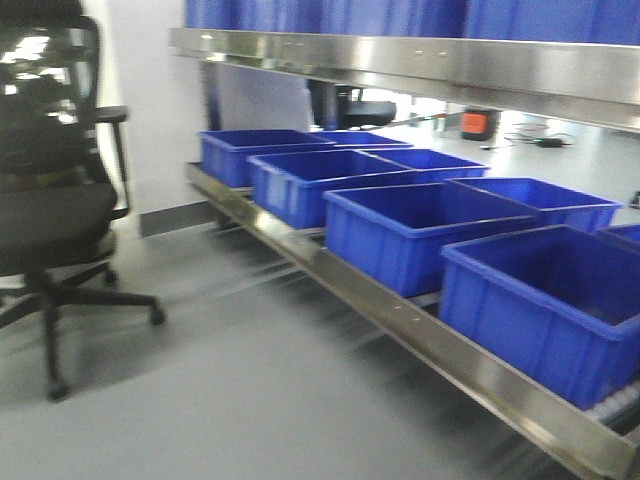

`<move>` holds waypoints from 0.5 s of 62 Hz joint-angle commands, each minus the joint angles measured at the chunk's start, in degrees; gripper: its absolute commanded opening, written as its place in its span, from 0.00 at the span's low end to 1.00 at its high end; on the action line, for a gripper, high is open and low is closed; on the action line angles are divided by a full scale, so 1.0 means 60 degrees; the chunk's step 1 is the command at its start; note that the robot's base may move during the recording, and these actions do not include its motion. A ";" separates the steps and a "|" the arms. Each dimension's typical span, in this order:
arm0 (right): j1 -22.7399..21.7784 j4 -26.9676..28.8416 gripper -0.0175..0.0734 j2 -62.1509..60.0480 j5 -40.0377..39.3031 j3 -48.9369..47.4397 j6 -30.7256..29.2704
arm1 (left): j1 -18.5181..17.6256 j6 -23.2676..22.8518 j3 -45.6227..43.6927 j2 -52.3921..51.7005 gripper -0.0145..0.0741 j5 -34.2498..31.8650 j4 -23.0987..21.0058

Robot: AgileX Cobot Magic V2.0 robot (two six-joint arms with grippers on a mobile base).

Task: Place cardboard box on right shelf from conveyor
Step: 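Turn the base to face the steel shelf rack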

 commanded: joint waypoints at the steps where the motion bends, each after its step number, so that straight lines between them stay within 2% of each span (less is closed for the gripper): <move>1: -0.0006 -0.0158 0.43 0.0167 -0.1014 -0.0244 -0.0057 | 0.0023 0.0001 0.0086 -0.0154 0.03 -0.0816 -0.0056; 31: -0.0006 -0.0158 0.43 0.0167 -0.1014 -0.0244 -0.0057 | -0.0039 0.0001 0.0086 -0.0154 0.03 -0.0816 -0.0056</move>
